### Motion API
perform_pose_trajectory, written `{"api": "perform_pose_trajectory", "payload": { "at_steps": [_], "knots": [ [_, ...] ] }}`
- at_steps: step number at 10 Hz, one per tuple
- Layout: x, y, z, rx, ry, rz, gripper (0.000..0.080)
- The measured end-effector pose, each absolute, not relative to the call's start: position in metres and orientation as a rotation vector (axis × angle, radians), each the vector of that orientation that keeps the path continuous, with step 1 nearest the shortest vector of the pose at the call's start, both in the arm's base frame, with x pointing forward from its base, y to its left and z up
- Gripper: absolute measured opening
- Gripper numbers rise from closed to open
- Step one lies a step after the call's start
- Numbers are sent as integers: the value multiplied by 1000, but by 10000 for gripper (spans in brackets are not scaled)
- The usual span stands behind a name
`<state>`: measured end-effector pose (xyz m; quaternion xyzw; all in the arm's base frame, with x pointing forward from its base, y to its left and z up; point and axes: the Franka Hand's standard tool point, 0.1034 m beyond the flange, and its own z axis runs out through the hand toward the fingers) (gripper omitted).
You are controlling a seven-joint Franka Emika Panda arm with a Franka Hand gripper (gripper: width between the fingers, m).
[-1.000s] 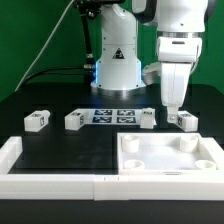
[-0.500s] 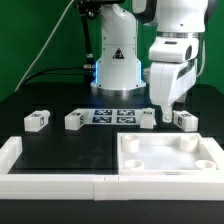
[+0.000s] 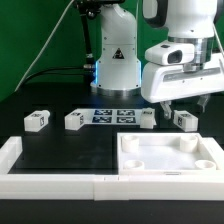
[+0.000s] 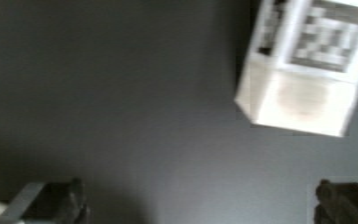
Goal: Assemble one leg
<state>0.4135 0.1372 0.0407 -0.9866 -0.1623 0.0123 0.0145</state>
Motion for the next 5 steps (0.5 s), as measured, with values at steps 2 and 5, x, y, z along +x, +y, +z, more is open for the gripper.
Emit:
{"api": "perform_pose_trajectory", "payload": {
  "at_steps": [2, 5],
  "knots": [
    [400, 148, 37, -3085, -346, 57, 648],
    [398, 147, 36, -3096, -356, 159, 648]
  ]
}}
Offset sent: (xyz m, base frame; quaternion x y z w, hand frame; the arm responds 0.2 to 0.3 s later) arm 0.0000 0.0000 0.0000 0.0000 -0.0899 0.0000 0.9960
